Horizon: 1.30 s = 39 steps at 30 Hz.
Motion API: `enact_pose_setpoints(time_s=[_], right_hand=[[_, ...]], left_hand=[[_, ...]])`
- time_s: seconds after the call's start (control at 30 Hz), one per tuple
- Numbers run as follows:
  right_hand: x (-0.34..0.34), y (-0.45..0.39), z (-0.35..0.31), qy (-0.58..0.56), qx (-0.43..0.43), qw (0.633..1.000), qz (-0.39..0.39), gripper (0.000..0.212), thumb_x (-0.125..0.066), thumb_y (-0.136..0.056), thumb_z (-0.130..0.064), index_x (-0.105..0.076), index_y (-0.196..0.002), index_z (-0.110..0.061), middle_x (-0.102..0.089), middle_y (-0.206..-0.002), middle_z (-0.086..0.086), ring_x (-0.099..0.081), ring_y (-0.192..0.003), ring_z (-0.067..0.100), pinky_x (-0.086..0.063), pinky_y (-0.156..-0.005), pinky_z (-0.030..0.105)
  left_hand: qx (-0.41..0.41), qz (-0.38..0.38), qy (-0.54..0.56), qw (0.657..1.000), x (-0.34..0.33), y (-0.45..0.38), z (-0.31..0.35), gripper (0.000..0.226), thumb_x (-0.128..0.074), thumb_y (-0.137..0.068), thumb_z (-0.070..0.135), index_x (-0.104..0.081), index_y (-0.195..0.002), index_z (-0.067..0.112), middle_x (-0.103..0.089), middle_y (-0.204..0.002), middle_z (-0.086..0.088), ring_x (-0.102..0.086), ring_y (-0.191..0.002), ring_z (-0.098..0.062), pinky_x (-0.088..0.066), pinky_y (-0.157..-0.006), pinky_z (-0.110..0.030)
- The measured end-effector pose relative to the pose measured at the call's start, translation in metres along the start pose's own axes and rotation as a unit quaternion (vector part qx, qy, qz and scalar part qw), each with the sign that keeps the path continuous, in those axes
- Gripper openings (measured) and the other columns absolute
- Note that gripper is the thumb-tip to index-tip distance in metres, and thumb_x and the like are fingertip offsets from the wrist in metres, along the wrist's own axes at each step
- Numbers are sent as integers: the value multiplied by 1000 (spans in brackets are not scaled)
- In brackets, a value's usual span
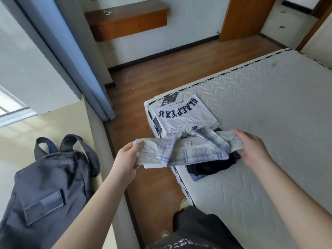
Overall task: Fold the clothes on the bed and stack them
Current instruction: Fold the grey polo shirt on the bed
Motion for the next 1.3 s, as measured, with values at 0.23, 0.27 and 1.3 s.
enact_pose_setpoints(time_s=[0.23,0.27,1.3], right_hand=[[-44,-89,-19,0,-20,999,-25,7,-74,-81,-22,-79,-76,-21,-76,-81,5,-72,-71,15,-55,-57,23],[-50,-102,-22,7,-25,999,-29,7,-74,-81,-22,-79,-77,-21,-75,-80,5,-72,-70,16,-54,-56,23],[-235,-434,-123,240,-38,970,16,15,-73,-84,-22,-67,-72,-15,-59,-65,1,-54,-57,11,-48,-52,21]], left_hand=[[19,30,-35,999,-18,-89,29,19,-63,-93,21,-70,-98,4,-73,-95,-14,-70,-84,-25,-52,-79,-39],[23,30,-35,999,-22,-101,33,18,-63,-93,21,-70,-97,5,-73,-94,-13,-70,-83,-25,-52,-78,-39],[90,89,-25,992,-110,-414,103,9,-64,-90,21,-71,-89,15,-72,-78,0,-70,-71,-16,-56,-62,-29]])
Point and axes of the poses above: each hand's wrist, its own y-axis away from the middle knuckle, its own x-axis out of the back of the hand, z = x × y, the point moved 6 cm from there along -y, towards the middle knuckle
